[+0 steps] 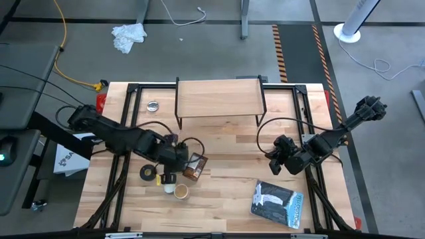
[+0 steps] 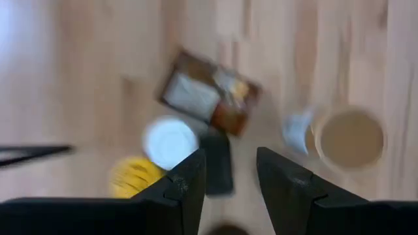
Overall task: Shelf spices
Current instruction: Adjust the shelf
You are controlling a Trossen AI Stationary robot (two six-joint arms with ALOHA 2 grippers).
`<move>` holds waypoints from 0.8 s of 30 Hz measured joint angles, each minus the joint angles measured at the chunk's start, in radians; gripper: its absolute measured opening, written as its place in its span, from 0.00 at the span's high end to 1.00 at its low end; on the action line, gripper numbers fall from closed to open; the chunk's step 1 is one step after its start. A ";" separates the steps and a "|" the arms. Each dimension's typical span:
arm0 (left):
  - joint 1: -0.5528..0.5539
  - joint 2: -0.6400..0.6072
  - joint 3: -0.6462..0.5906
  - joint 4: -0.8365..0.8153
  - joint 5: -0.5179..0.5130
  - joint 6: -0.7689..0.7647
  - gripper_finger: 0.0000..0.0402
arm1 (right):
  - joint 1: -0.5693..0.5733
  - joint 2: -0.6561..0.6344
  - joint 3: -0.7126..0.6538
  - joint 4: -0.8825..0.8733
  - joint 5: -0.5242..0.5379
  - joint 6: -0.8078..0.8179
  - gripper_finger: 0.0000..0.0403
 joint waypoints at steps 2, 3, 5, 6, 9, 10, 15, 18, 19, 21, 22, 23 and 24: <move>0.001 0.024 -0.032 -0.005 0.084 0.010 0.67 | 0.000 0.000 0.000 -0.002 0.001 -0.002 1.00; 0.001 0.035 -0.045 -0.006 0.109 0.005 0.67 | 0.000 0.000 0.000 -0.001 0.001 -0.002 1.00; 0.000 0.049 -0.060 -0.014 0.118 -0.030 0.67 | 0.000 0.000 0.000 -0.002 0.001 -0.002 1.00; 0.000 0.054 -0.063 -0.012 0.114 -0.047 0.67 | 0.000 0.000 0.000 -0.002 0.001 -0.002 1.00; 0.001 0.060 -0.063 0.002 0.075 -0.065 0.67 | 0.000 0.000 0.000 -0.002 0.001 -0.002 1.00; 0.001 0.060 -0.063 0.011 0.064 -0.063 0.67 | 0.000 0.000 0.000 -0.002 0.001 -0.002 1.00; 0.001 0.059 -0.062 0.010 0.046 -0.058 0.67 | 0.000 0.000 0.000 -0.002 -0.001 -0.002 1.00; 0.001 0.059 -0.062 0.020 0.034 -0.067 0.67 | 0.000 0.000 0.000 -0.002 -0.002 -0.002 1.00; 0.001 0.059 -0.062 0.027 0.030 -0.079 0.67 | 0.000 0.000 0.000 0.000 -0.003 -0.010 1.00; -0.002 0.059 -0.062 0.045 0.019 -0.113 0.67 | 0.000 0.000 0.000 0.024 -0.029 -0.036 1.00; -0.006 0.059 -0.062 0.058 0.005 -0.138 0.67 | 0.000 -0.001 0.001 0.041 -0.050 -0.056 1.00; -0.012 0.059 -0.062 0.078 -0.018 -0.170 0.67 | 0.000 -0.001 0.006 0.051 -0.077 -0.071 1.00; -0.019 0.059 -0.062 0.107 -0.049 -0.200 0.67 | -0.001 -0.001 0.016 0.058 -0.101 -0.086 1.00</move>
